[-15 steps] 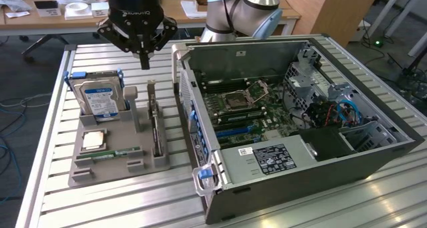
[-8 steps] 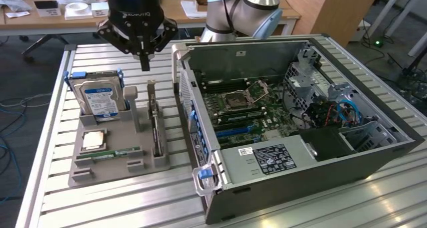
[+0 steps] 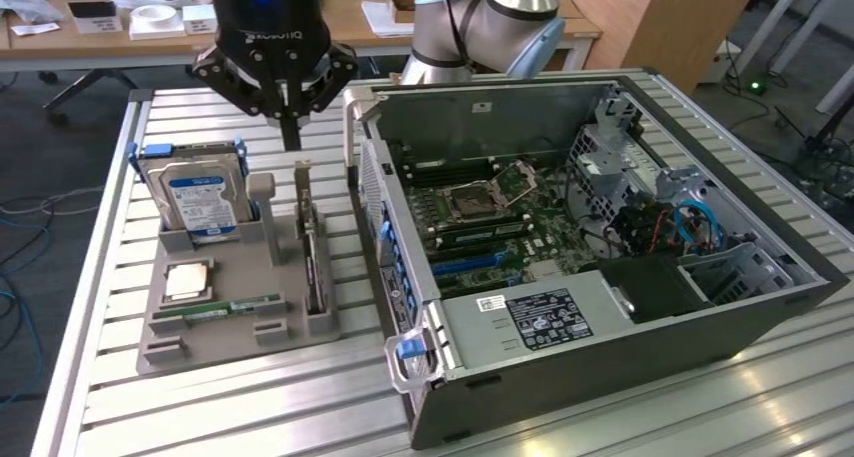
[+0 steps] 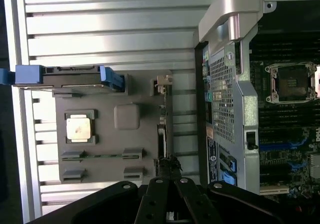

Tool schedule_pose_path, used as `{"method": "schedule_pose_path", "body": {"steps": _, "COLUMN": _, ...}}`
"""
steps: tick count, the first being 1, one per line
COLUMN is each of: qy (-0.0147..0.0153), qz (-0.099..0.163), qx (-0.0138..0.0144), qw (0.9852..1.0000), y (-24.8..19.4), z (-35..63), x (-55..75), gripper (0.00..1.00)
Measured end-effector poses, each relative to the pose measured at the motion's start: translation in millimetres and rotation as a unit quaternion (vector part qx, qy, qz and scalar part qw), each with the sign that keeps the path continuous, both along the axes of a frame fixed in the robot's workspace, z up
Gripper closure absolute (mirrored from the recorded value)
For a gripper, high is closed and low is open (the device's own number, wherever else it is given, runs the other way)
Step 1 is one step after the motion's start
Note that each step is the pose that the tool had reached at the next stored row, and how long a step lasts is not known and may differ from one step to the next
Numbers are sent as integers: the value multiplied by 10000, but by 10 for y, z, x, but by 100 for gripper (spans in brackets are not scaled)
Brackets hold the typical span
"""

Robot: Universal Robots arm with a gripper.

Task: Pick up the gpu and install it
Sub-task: 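Reach for the gpu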

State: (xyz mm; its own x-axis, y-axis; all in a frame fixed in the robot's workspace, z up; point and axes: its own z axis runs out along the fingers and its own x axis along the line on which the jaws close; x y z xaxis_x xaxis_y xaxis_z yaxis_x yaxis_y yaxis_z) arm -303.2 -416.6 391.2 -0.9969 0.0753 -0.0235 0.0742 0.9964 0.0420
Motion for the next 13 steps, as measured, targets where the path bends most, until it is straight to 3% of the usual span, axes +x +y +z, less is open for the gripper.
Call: {"method": "schedule_pose_path", "body": {"steps": 13, "qy": 0, "qz": 0, "qx": -33, "qw": 10000, "y": -212, "z": 0, "x": -1, "gripper": 90}}
